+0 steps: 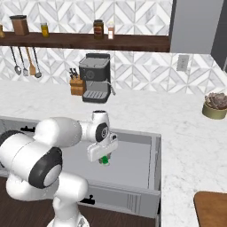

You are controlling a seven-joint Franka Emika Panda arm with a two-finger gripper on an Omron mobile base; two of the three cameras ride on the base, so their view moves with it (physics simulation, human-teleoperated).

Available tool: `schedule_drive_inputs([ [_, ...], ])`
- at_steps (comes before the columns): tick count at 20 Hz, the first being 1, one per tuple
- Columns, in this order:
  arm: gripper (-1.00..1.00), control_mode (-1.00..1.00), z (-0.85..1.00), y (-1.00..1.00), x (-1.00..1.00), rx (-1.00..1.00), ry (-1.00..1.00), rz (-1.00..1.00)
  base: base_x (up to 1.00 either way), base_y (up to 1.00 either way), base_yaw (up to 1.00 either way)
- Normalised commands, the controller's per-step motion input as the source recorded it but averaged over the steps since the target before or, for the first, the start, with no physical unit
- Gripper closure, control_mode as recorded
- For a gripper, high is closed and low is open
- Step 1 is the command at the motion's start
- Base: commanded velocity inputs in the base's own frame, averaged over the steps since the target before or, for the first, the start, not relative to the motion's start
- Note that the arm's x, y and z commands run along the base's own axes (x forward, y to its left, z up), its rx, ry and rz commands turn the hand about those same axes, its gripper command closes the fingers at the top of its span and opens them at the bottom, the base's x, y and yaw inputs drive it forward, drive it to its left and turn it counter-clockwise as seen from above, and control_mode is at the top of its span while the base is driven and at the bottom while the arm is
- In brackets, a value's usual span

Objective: Pick up the knife from the drawer and place it on the cutting board. Then place the meat from the plate to the cutting board.

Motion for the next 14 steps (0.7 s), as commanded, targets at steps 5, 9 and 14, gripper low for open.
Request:
schedule_drive_inputs([
  [5,1.0,-1.0,0.85,0.0,-0.85,0.0,0.0,0.25,0.0,0.0,0.0],
  [9,1.0,-1.0,0.9,0.0,-0.89,0.01,-0.05,0.18,0.0,0.0,0.0],
  [14,1.0,-1.0,0.88,-0.01,-0.77,0.02,-0.09,0.13,0.0,0.0,0.0],
])
